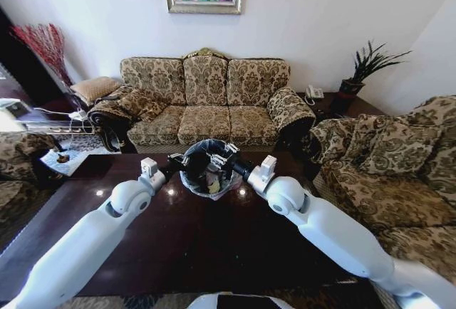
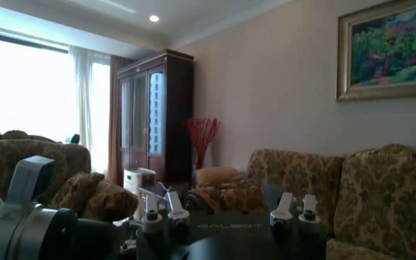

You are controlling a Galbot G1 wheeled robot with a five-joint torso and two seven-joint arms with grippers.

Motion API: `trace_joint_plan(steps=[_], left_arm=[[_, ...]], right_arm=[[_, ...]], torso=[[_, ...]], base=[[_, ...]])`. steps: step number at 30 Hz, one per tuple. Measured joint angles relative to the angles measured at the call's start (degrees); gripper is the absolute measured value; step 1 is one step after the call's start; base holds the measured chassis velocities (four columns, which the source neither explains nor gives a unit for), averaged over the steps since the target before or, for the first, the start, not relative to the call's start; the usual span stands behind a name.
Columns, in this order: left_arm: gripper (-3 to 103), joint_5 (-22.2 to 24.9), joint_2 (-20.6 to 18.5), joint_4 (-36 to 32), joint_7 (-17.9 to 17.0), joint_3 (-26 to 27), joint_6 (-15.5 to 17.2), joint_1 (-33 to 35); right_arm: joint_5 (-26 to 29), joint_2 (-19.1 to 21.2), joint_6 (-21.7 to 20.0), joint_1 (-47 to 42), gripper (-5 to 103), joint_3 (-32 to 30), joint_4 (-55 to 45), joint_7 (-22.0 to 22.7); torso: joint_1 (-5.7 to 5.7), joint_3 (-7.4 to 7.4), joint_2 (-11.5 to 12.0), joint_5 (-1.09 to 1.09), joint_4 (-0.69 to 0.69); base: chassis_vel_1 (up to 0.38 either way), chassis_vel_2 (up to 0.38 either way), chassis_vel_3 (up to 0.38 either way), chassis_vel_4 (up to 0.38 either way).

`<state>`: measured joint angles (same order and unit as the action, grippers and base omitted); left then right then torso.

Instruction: Move to the front of the table and place the trash on the table into the trash bin.

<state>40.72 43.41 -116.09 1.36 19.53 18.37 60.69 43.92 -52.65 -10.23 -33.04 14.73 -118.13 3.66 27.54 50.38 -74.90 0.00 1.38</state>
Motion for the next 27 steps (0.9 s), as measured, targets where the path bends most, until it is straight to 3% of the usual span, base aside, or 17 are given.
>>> trace_joint_plan(steps=[9,13,15,19,21,22,25,27], left_arm=[[0,-1.41,1.85,-1.89,-3.87,6.72,2.27,5.83],[0,-2.87,2.84,-3.66,-5.26,9.54,3.29,8.16],[0,-5.48,4.47,-5.25,-5.85,13.93,4.66,11.60],[0,-5.89,6.06,-7.33,-7.15,17.61,6.28,15.05],[0,-6.29,9.17,-10.40,-6.83,23.10,5.48,20.38],[0,-6.29,9.17,-10.40,-6.83,23.10,5.48,20.38],[0,-6.84,13.05,-13.04,-4.77,25.79,3.00,23.64],[0,-6.98,13.32,-13.19,-4.62,25.92,2.84,23.82]], right_arm=[[-2.66,4.26,1.38,-7.00,96,-9.57,-0.93,4.53],[-4.88,6.65,0.43,-12.93,100,-14.82,-0.90,6.35],[-7.84,7.74,-3.15,-20.77,100,-20.93,-3.11,11.14],[-9.65,7.78,-4.43,-27.76,100,-27.13,-5.62,12.04],[-13.04,4.88,-4.57,-39.29,100,-37.08,-9.07,11.86],[-13.04,4.88,-4.57,-39.29,100,-37.08,-9.07,11.86],[-18.65,-1.48,-4.51,-50.46,100,-45.30,-13.41,10.90],[-19.46,-2.19,-4.45,-51.45,100,-45.90,-13.77,10.73]], torso=[[0.00,0.00,0.00,0.00,0.01],[0.00,0.00,0.00,0.01,-0.01],[0.00,0.00,0.00,0.03,-0.02],[0.00,-0.01,0.00,0.00,0.00],[-0.01,-0.02,0.00,0.01,0.04],[-0.01,-0.02,0.00,0.01,0.04],[-0.02,-0.02,-0.01,-0.02,-0.03],[-0.02,-0.02,-0.01,-0.02,-0.04]], base=[[0.000,0.000,0.000,0.000],[0.000,0.000,0.000,0.000],[0.000,0.000,0.000,0.000],[0.000,0.000,0.000,0.000],[0.000,0.000,0.000,0.000],[0.000,0.000,0.000,0.000],[0.000,0.000,0.000,0.000],[0.000,0.000,0.000,0.000]])
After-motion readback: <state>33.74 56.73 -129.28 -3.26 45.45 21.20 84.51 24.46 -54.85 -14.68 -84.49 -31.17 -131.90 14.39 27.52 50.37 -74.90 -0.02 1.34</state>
